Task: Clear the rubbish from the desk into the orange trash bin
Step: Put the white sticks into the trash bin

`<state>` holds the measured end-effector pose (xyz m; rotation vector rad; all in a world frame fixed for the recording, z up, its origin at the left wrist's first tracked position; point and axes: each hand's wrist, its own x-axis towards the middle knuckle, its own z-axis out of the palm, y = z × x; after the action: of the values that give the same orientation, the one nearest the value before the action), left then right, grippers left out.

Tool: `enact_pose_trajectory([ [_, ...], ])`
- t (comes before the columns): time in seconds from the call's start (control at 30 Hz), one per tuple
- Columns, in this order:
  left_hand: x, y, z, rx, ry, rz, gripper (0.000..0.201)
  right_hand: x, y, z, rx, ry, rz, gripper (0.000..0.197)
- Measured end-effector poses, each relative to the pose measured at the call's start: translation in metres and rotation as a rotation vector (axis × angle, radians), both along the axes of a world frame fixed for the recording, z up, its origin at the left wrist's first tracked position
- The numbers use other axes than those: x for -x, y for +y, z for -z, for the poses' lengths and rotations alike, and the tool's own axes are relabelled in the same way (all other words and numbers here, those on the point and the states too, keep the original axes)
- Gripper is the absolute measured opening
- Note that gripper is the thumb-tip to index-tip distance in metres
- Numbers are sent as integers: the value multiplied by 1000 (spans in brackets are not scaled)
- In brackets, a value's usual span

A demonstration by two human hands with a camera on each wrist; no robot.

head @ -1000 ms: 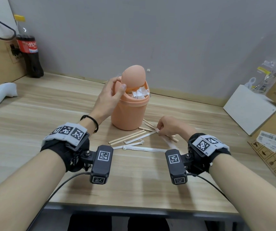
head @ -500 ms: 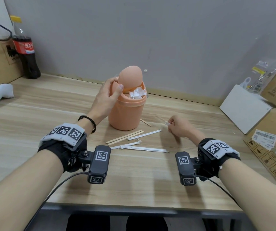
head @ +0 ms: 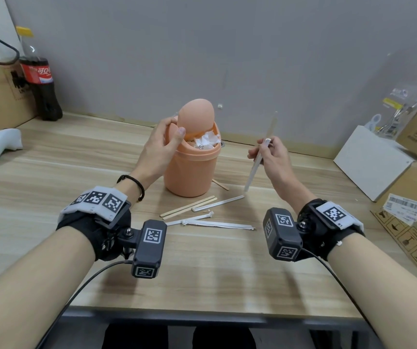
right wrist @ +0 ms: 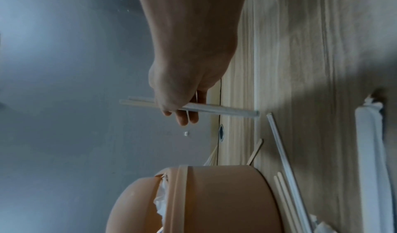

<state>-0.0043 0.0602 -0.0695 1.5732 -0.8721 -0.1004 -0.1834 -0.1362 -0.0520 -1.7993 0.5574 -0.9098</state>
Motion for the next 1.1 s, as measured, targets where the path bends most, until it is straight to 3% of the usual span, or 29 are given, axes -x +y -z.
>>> enact_pose_trajectory([
  [0.2,1,0,0,-10,-2,-10,33,10,-5,24,-3,132,-45,17],
  [0.43,1,1,0,-11,-8,-13,38,15,-2,33,170,380,-92,21],
  [0.53,1,1,0,-13,-6,-9,35,15,-2,29,217,406,-70,20],
  [0.77,3,0,-1,-7,-11,-23,37,3,15,-26,222,145,21,14],
  [0.97,1,0,1,-1,-9,-17,41,-13,45,-78,297,-94,-52,13],
  [1.1,1,0,1,8,-5,-19,38,-21,59,-87,335,-162,-79,13],
])
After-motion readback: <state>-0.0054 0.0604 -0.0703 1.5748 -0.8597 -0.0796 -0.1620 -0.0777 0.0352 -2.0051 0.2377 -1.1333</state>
